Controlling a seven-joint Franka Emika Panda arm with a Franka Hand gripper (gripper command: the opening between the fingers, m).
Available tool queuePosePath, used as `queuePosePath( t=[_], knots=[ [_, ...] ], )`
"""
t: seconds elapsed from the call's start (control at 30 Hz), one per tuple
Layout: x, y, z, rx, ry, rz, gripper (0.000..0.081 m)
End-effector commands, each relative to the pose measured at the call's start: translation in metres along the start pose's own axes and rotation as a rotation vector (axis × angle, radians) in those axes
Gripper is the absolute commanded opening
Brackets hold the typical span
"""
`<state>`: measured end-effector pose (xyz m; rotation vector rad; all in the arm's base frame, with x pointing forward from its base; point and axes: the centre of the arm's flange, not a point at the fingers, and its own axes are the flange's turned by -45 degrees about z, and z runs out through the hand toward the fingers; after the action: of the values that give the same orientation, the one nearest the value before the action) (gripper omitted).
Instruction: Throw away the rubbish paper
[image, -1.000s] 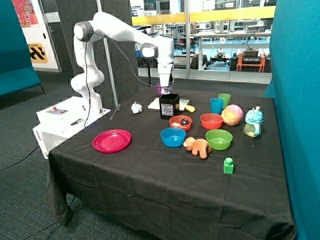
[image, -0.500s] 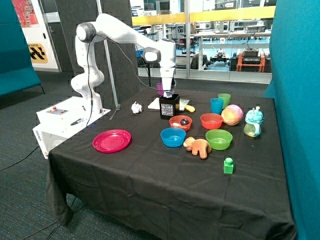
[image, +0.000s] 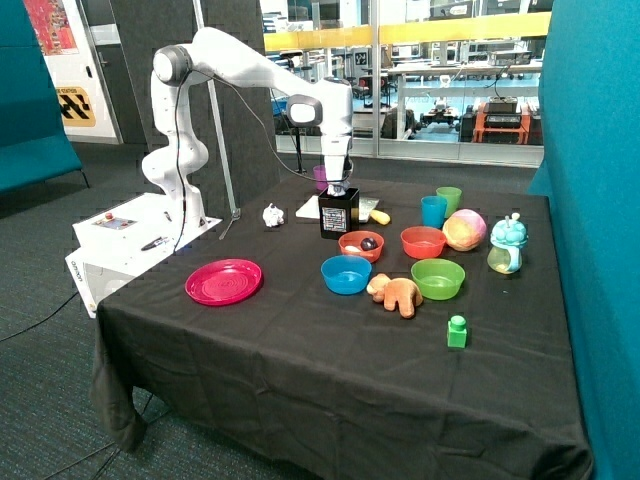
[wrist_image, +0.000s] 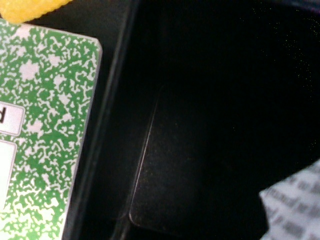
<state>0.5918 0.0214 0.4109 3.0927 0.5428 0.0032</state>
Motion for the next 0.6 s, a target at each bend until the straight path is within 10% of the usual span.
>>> queuePosePath(
  t=[0.0, 0.57],
  knots=[
    [-0.0044, 0.0054, -0.0011, 0.0020, -0.0017, 0.007, 0.0661],
    [-0.0050, 0.0019, 0.0001, 0.0020, -0.0017, -0.006, 0.0684]
  ],
)
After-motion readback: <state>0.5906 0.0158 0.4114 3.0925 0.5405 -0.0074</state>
